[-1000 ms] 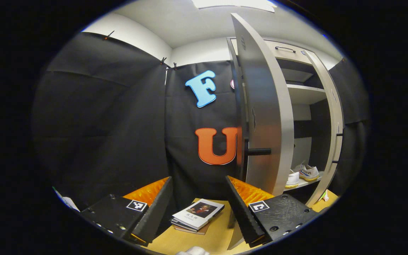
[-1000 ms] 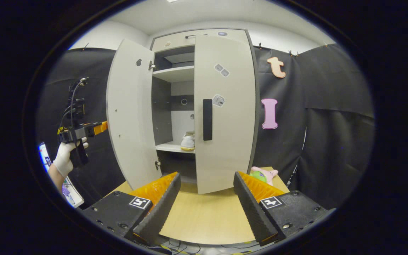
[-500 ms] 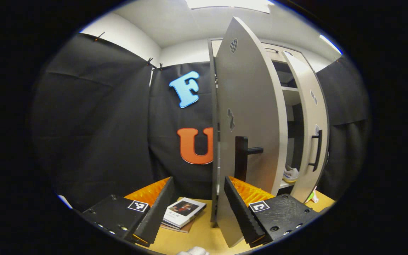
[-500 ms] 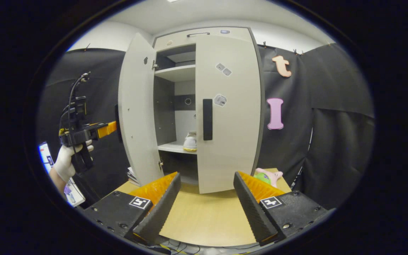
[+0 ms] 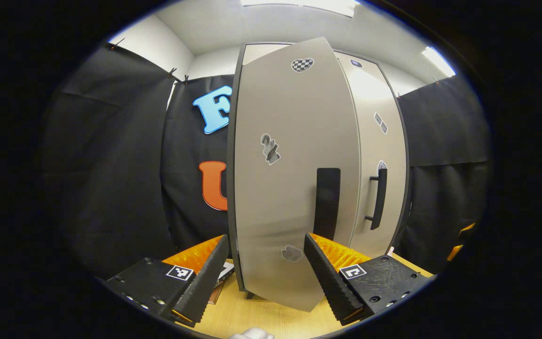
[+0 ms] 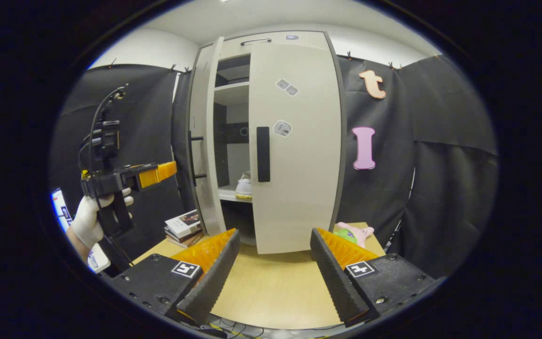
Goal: Grab one shoe with the right hand and put it into the shoe cabinet, grab the other shoe with the left hand and put it into the shoe cabinet; then close the right door with the right hand and the left door with the left hand.
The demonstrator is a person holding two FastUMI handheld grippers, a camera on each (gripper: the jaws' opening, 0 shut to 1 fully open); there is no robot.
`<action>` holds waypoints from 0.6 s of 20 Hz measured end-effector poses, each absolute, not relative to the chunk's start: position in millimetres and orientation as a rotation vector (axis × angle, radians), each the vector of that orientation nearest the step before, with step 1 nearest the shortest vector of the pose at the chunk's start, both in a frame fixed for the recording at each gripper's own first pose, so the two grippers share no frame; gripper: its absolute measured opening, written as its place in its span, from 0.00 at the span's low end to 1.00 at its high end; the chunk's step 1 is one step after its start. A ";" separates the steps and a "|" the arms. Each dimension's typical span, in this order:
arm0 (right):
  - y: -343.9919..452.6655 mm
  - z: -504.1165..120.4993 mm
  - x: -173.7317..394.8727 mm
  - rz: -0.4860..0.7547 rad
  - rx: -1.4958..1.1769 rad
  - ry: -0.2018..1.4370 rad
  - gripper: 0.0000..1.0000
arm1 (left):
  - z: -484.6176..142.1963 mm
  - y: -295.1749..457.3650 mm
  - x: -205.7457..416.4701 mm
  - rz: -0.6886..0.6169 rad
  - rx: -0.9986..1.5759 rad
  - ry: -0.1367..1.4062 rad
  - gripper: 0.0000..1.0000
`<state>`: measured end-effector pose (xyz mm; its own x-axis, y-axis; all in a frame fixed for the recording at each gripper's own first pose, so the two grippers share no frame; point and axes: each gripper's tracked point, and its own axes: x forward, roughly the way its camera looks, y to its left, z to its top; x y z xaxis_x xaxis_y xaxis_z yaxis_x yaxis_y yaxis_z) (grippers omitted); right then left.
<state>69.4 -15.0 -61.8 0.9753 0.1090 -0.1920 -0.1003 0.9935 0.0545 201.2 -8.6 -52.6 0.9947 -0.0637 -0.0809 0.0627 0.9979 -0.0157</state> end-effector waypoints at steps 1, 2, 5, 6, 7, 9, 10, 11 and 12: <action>-16.8 -60.1 69.1 0.100 0.052 0.190 0.98 | -55.0 -12.1 195.6 -0.066 -0.012 0.090 0.96; -17.8 -59.5 69.6 0.098 0.054 0.188 0.98 | -56.4 -15.7 188.5 -0.070 -0.016 0.096 0.97; -18.9 -53.4 72.2 0.088 0.044 0.175 0.98 | -59.5 -27.5 164.3 -0.090 -0.039 0.108 0.97; -18.8 -52.3 74.1 0.087 0.038 0.171 0.98 | -58.0 -30.1 156.1 -0.098 -0.042 0.108 0.97; -18.3 -51.4 74.7 0.085 0.036 0.165 0.98 | -56.0 -30.4 148.3 -0.099 -0.041 0.107 0.96; -16.4 -47.7 72.6 0.081 0.036 0.152 0.96 | -53.2 -33.3 133.4 -0.110 -0.054 0.103 0.97; -14.6 -47.1 70.4 0.081 0.037 0.148 0.98 | -54.3 -31.3 126.4 -0.105 -0.058 0.105 0.96; -14.1 -45.3 67.8 0.076 0.045 0.141 0.98 | -55.9 -30.2 119.5 -0.103 -0.062 0.108 0.97; -13.1 -44.3 65.0 0.071 0.052 0.137 0.96 | -56.3 -29.3 112.3 -0.101 -0.064 0.110 0.97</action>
